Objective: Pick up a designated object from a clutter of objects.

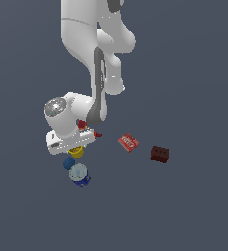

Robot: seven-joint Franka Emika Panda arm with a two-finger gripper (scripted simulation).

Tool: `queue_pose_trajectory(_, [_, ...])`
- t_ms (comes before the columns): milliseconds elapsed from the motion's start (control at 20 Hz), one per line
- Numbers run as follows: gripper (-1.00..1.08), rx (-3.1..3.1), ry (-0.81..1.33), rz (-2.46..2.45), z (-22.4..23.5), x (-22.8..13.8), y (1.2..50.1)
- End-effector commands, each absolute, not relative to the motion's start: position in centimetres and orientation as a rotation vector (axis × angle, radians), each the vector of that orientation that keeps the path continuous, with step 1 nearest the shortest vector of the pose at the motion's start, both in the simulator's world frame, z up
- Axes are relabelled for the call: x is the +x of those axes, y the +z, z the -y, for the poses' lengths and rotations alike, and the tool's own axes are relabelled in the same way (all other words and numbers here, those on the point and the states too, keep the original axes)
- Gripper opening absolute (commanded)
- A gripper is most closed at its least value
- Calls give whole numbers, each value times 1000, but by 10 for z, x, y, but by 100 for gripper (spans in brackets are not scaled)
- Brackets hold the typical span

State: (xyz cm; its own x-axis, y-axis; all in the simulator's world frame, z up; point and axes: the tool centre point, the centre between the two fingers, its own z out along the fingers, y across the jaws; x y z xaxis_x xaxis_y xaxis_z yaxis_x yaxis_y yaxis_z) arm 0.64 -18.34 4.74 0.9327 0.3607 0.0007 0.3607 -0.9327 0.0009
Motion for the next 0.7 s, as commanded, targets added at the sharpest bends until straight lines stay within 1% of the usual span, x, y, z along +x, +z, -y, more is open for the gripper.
queue_pose_trajectory(0, [-100,3088,0,-578,183,6,46])
queue_pose_trajectory(350, [-100,3087,1,-577,179,7,53])
queue_pose_trajectory(650, [-100,3087,1,-577,160,8,77])
